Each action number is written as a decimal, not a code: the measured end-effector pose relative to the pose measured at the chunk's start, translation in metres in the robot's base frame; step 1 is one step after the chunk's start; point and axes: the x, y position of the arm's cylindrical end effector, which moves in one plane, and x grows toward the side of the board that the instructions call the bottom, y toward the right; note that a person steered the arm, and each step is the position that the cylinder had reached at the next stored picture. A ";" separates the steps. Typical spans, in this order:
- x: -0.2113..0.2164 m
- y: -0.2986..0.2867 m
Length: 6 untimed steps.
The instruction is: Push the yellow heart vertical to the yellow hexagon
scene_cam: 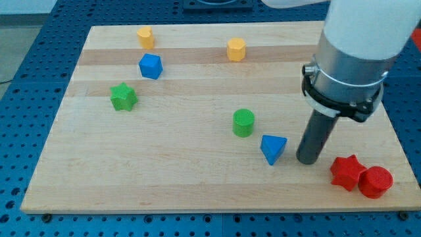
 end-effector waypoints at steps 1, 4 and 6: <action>-0.011 -0.013; -0.004 -0.045; 0.007 -0.091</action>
